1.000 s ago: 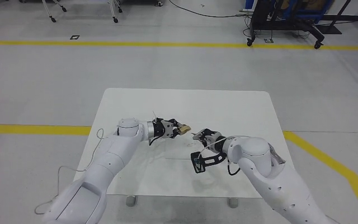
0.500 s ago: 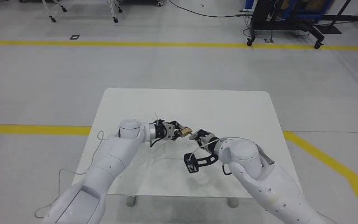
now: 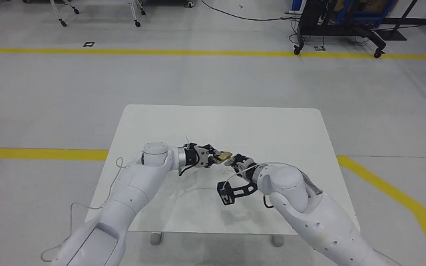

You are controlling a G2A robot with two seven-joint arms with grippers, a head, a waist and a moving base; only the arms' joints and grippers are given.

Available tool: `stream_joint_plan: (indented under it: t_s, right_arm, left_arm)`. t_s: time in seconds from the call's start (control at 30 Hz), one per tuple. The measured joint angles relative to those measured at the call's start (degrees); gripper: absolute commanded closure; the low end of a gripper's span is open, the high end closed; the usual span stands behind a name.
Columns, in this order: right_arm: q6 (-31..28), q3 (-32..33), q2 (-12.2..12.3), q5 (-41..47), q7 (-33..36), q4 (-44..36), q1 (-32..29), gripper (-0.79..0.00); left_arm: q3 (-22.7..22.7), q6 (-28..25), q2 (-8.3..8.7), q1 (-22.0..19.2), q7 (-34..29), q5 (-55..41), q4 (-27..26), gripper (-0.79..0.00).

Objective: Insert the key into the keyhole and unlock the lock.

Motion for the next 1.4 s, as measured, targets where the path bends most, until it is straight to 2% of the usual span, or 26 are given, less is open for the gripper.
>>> stream_joint_plan:
  t_s: [0.3,0.6,0.87,1.4]
  right_arm:
    - [0.6,0.6,-0.2,2.7,-1.1,0.3,-0.1,0.000]
    - [3.3,8.4,1.4,10.8,-14.1,1.1,-2.5,0.000]
    - [3.8,10.2,2.4,10.2,-18.7,0.8,-4.0,0.000]
    - [3.7,7.1,2.2,9.8,-14.9,2.0,-2.2,0.000]
  left_arm:
    - [-0.7,-0.4,0.12,0.4,0.2,-0.1,-0.4,0.000]
    - [-1.9,-2.4,0.62,0.5,-4.6,-0.5,-0.3,0.000]
    - [-2.3,-3.2,0.88,0.7,-5.7,0.3,-0.8,0.000]
    - [-1.7,-2.5,0.82,0.9,-6.4,1.4,-1.8,0.000]
